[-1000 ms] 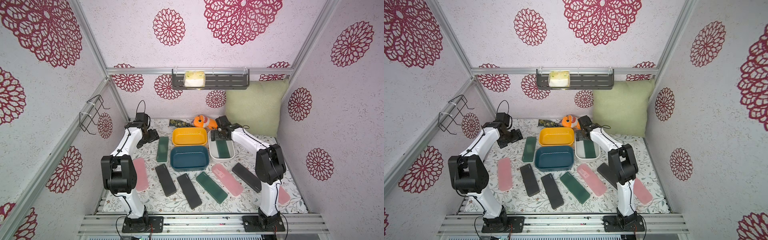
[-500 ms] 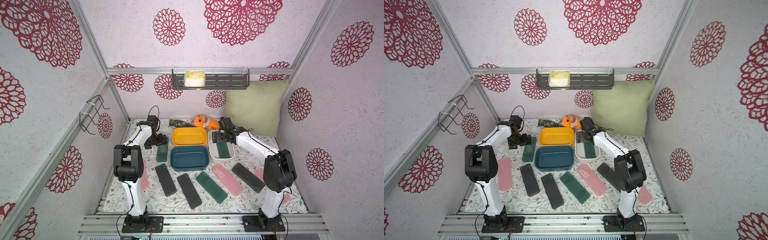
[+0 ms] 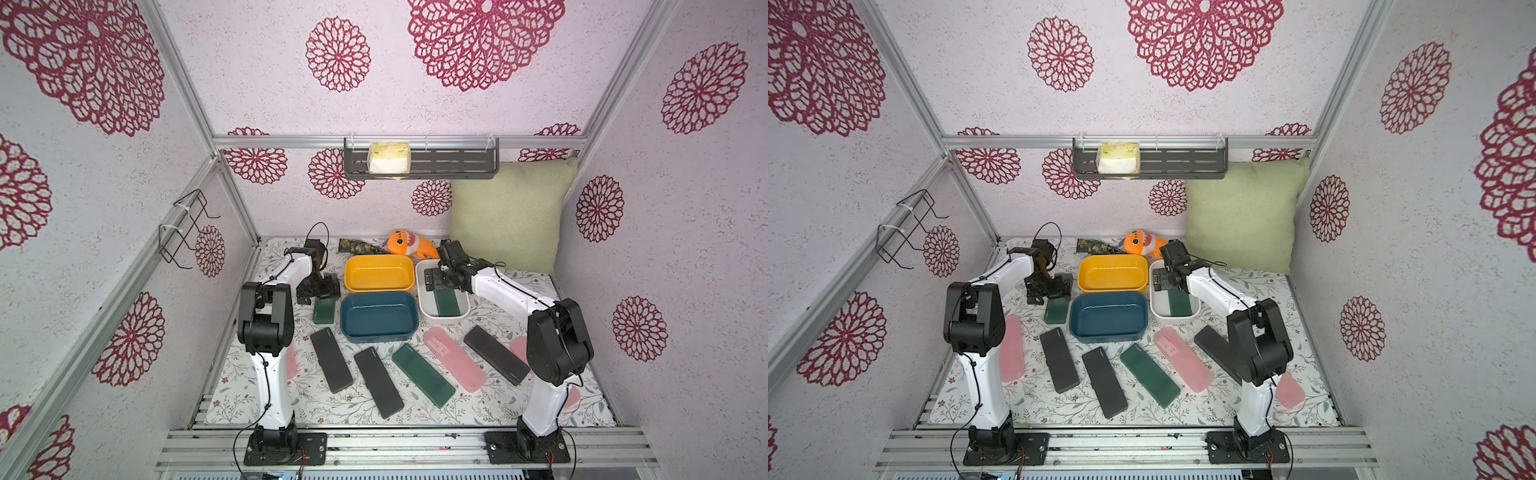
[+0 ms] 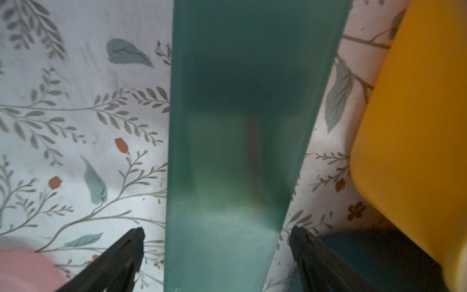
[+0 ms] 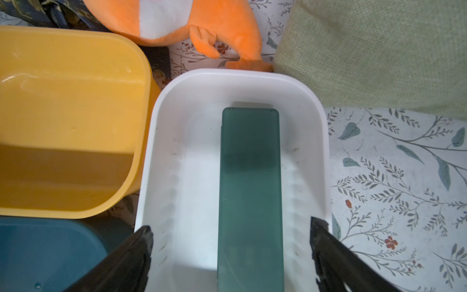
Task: Place the pencil cases by color into the storage box
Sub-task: Pick up the pencil case from the center of the board.
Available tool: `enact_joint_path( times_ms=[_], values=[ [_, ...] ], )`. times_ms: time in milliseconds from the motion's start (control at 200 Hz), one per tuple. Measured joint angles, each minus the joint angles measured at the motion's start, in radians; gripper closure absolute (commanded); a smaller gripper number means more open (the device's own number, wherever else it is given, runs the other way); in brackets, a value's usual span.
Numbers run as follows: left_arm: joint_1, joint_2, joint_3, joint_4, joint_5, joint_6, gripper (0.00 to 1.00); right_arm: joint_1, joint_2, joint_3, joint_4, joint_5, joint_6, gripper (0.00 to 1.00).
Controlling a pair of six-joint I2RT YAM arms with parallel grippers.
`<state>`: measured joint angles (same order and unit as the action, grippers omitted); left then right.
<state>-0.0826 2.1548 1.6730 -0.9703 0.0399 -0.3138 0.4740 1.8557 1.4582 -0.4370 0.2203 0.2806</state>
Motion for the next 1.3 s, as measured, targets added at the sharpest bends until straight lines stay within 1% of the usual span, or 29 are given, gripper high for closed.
enact_joint_path(
  times_ms=[380,650,705,825,870,891,981,1001,1026,1071,1126,1156,1226,1301],
  values=[
    [0.000,0.010,0.011,0.008,-0.004,0.000,0.03,0.000,-0.039,-0.028,0.022,0.000,0.000,0.01],
    [0.000,0.051,0.014,0.008,-0.030,-0.001,0.03,0.000,-0.039,-0.029,0.024,0.000,0.000,0.01],
    [-0.002,0.051,0.014,0.009,-0.038,-0.003,0.00,0.000,-0.039,-0.029,0.026,-0.001,0.000,0.01],
    [-0.004,0.051,0.013,0.009,-0.059,-0.013,0.07,-0.002,-0.039,-0.029,0.030,-0.001,0.000,0.01],
    [-0.004,0.051,0.013,0.009,-0.070,-0.017,0.11,-0.002,-0.039,-0.029,0.030,-0.004,0.000,0.01],
    [-0.004,0.051,0.013,0.009,-0.075,-0.019,0.14,-0.002,-0.039,-0.029,0.030,-0.005,0.000,0.01],
    [-0.004,0.051,0.013,0.008,-0.095,-0.031,0.19,-0.002,-0.039,-0.029,0.032,-0.007,0.000,0.01],
    [-0.004,0.051,0.013,0.008,-0.099,-0.032,0.22,-0.002,-0.039,-0.029,0.032,-0.007,0.000,0.01],
    [-0.004,0.051,0.013,0.008,-0.104,-0.034,0.23,-0.002,-0.039,-0.029,0.033,-0.007,0.000,0.01],
    [-0.004,0.051,0.013,0.008,-0.109,-0.039,0.31,-0.002,-0.039,-0.029,0.035,-0.007,0.000,0.01],
    [-0.004,0.051,0.013,0.008,-0.113,-0.046,0.45,-0.002,-0.039,-0.029,0.037,-0.008,0.000,0.01],
    [-0.004,0.050,0.013,0.007,-0.116,-0.048,0.50,-0.002,-0.039,-0.029,0.037,-0.008,0.000,0.01],
    [-0.004,0.050,0.013,0.006,-0.121,-0.056,0.58,-0.002,-0.039,-0.029,0.037,-0.008,0.000,0.01],
    [-0.005,0.050,0.013,0.005,-0.126,-0.061,0.60,-0.003,-0.039,-0.030,0.040,-0.009,0.000,0.01]
  ],
)
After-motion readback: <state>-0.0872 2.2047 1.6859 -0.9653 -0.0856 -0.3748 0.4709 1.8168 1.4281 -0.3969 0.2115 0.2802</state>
